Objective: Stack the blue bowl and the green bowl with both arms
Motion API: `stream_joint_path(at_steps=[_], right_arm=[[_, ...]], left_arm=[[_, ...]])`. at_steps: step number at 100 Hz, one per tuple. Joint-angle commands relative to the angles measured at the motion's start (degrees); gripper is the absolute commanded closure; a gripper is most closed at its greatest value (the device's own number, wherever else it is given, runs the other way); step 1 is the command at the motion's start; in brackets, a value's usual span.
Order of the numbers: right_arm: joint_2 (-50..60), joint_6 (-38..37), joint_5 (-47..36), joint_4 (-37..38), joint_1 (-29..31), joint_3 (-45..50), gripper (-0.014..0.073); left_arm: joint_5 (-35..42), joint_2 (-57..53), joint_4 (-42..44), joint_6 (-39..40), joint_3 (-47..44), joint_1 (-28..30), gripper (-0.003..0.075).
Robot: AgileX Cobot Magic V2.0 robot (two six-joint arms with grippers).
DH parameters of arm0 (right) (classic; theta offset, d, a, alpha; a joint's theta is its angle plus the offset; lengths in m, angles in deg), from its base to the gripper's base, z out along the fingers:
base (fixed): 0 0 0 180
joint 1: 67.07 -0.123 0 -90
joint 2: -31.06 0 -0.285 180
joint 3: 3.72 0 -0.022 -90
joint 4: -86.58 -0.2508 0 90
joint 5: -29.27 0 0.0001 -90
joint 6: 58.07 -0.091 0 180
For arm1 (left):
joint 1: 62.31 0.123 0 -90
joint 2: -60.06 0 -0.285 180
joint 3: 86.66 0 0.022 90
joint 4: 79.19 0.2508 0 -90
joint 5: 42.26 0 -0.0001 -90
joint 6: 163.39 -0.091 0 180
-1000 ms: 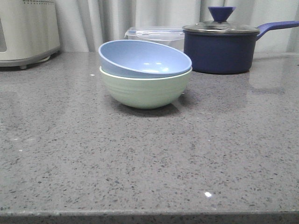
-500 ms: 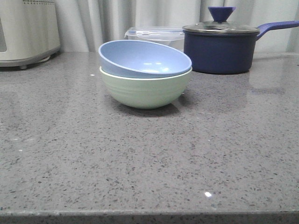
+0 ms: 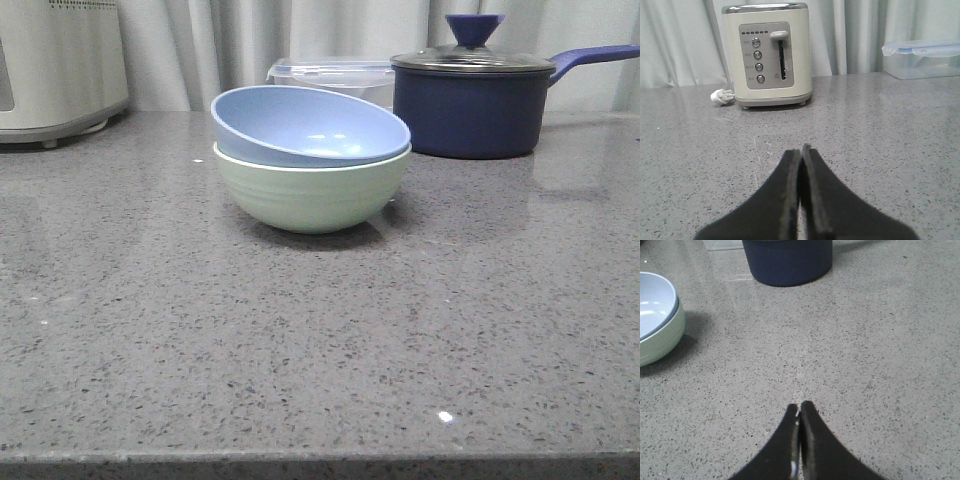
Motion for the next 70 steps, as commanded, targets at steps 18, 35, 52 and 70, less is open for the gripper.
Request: stream_joint_path(at_steps=[18, 35, 52, 70], right_arm=[[-0.59, 0.56, -4.25, 0.6, 0.38, -1.49, 0.0674], [-0.59, 0.56, -4.25, 0.6, 0.38, -1.49, 0.0674], [-0.59, 0.56, -4.83, 0.6, 1.23, -0.19, 0.0674], [-0.54, 0.56, -8.1, 2.32, 4.29, 3.45, 0.0674]], left_arm=[[4.82, -1.99, -0.43, 0.45, -2.35, 0.11, 0.0741], [4.82, -1.99, -0.43, 0.45, -2.35, 0.11, 0.0741], [4.82, -1.99, -0.43, 0.45, -2.35, 0.11, 0.0741], [4.82, -1.99, -0.43, 0.45, -2.35, 0.11, 0.0741]])
